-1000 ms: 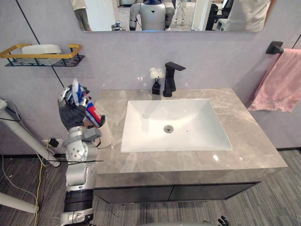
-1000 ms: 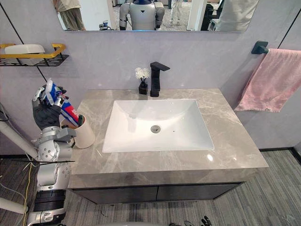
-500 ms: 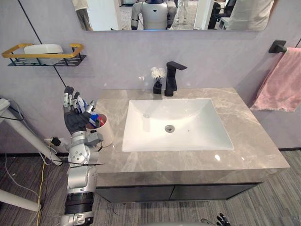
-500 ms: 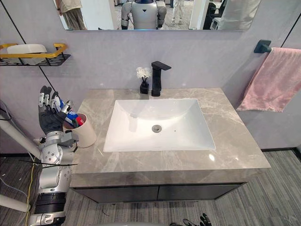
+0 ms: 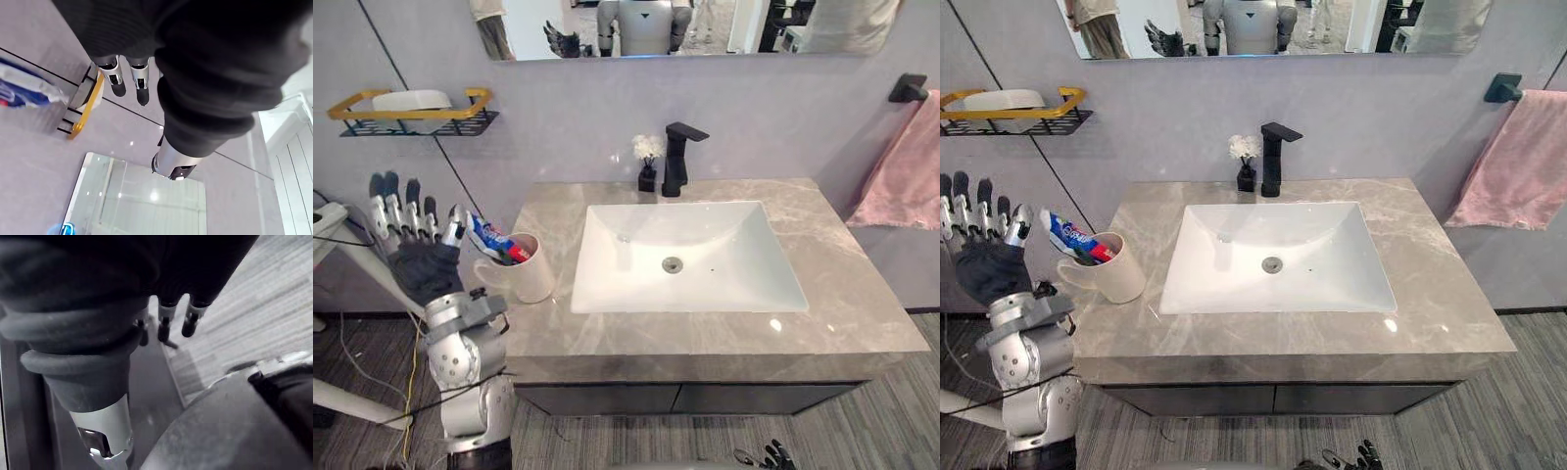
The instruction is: Organize washtable
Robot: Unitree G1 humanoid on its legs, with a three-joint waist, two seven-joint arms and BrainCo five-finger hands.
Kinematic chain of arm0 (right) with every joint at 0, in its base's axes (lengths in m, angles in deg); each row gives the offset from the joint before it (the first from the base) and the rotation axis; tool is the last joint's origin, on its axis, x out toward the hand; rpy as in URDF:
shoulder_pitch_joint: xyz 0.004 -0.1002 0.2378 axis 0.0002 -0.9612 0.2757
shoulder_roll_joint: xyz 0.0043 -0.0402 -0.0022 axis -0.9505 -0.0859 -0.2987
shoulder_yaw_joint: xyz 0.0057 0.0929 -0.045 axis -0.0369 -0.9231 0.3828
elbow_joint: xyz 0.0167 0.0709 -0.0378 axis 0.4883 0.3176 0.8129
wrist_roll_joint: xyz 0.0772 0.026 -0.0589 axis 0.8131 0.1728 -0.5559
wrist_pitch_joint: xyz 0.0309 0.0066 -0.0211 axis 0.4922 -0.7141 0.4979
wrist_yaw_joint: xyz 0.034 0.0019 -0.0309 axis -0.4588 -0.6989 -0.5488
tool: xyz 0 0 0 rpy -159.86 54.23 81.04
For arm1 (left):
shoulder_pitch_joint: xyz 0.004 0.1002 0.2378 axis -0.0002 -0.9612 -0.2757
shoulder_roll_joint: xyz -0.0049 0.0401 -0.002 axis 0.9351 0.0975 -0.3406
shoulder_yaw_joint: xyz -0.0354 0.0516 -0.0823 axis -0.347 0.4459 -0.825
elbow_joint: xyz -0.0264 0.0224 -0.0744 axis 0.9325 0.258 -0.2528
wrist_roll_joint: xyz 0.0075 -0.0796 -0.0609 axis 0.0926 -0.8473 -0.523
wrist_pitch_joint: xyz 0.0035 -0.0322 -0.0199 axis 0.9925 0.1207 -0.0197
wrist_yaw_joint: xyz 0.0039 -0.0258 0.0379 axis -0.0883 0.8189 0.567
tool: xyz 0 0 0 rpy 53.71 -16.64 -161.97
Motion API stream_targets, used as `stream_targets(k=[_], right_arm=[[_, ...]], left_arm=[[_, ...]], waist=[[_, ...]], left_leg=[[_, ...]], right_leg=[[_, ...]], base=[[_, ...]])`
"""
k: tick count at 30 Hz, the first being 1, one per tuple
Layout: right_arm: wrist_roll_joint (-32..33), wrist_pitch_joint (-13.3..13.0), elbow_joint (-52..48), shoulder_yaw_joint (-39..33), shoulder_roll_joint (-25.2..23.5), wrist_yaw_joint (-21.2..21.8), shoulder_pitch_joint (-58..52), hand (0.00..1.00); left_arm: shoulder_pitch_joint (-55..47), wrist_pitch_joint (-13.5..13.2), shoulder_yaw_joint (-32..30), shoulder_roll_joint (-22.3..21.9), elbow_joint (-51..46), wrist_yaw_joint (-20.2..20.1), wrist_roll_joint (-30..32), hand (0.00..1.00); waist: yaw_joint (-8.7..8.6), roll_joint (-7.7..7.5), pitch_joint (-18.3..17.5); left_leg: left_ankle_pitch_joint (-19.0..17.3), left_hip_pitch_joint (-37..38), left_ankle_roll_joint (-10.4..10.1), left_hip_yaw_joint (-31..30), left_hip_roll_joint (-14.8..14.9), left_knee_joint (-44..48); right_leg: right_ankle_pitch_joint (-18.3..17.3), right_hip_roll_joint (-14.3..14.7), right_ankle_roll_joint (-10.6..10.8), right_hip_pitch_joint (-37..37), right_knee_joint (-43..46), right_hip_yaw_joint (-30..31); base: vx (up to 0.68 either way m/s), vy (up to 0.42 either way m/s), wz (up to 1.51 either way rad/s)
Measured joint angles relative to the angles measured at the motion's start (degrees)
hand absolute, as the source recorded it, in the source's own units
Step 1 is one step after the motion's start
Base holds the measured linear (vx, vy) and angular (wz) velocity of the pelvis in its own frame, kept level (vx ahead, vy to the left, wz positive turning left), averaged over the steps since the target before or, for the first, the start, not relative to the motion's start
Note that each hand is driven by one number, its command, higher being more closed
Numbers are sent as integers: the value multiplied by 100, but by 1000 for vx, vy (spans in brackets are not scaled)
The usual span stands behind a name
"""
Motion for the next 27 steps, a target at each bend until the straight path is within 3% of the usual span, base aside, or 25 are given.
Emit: stream_targets(k=[6, 7, 15, 27], right_arm=[[48, -1, 0, 19, -54, -74, 19, 0], [49, 0, 0, 40, -57, -99, 14, 0], [51, 0, -52, 323, -105, -102, 3, 0], [44, 0, -52, 433, -100, -232, 12, 0]], left_arm=[[-880, -7, 139, -438, -114, -32, -285, 0], [-1015, 4, 240, -531, -113, -107, -367, 100], [-1475, 191, 694, -701, 407, -495, -514, 100], [-1470, 407, 1180, -700, 1209, -639, -646, 100]], waist=[[131, -30, -4], [161, -49, -6], [217, -148, -20], [327, -179, -106]], left_leg=[[67, 31, -4, -26, 14, -122], [68, 30, -4, -27, 18, -123], [95, 59, 6, -54, 23, -139], [93, 28, 3, -18, 46, -125]], right_leg=[[-16, 0, 5, 8, 2, -42], [-17, -4, 8, 13, 2, -48], [-180, -56, 46, 93, 189, -201], [-218, -73, 75, -3, 246, -185]], base=[[-9, -12, 3], [-7, -15, 4], [-25, -10, 9], [-13, -4, -1]])
